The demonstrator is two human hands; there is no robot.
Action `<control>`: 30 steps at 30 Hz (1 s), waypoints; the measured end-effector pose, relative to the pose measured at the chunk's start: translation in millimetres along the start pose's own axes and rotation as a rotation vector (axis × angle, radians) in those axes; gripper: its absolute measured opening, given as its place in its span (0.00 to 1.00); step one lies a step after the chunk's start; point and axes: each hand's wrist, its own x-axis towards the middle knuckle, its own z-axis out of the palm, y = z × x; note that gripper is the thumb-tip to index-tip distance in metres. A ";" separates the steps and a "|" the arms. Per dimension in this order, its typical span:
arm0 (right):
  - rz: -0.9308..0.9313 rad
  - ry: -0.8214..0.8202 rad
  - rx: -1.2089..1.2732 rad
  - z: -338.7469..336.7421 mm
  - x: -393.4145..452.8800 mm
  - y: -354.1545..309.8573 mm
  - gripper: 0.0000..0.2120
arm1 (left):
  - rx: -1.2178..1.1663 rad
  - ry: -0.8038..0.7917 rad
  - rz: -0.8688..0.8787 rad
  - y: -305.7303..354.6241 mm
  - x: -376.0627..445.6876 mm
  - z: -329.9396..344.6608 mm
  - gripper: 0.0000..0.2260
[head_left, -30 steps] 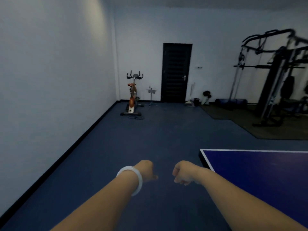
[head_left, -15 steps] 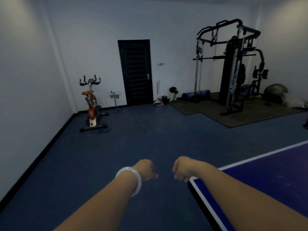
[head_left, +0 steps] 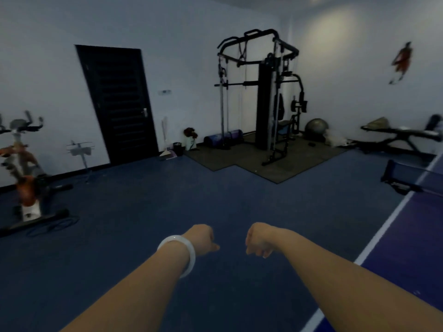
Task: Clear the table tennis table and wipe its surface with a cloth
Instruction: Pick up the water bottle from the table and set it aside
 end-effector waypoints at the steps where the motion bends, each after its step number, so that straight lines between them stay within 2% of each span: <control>1: 0.020 0.025 0.018 -13.3 20.4 -3.8 0.20 | 0.010 -0.008 0.036 -3.9 27.0 -9.2 0.18; 6: 0.128 0.123 0.127 -67.3 100.2 0.1 0.17 | 0.027 -0.074 0.202 -6.2 150.0 -47.1 0.16; 11: 0.305 0.186 0.294 -111.8 147.2 38.1 0.15 | 0.061 -0.164 0.369 28.8 254.0 -61.3 0.15; 18: 0.469 0.283 0.394 -199.3 215.4 111.0 0.15 | 0.161 -0.250 0.545 119.0 396.5 -71.8 0.16; 21: 0.488 0.350 0.381 -251.2 249.4 146.4 0.10 | 0.202 -0.256 0.604 167.2 464.0 -82.2 0.13; 24: 0.485 0.358 0.386 -298.5 284.7 177.7 0.13 | 0.238 -0.265 0.652 215.0 523.5 -96.2 0.15; 26: 0.493 0.414 0.263 -330.3 314.4 200.0 0.15 | 0.236 -0.264 0.685 246.4 563.9 -104.8 0.16; 28: 0.531 0.387 -0.079 -350.0 326.8 210.0 0.16 | 0.226 -0.265 0.711 269.4 592.0 -111.0 0.17; 30: 0.546 0.415 -0.202 -371.8 350.1 229.5 0.19 | 0.229 -0.280 0.748 296.0 630.3 -113.8 0.18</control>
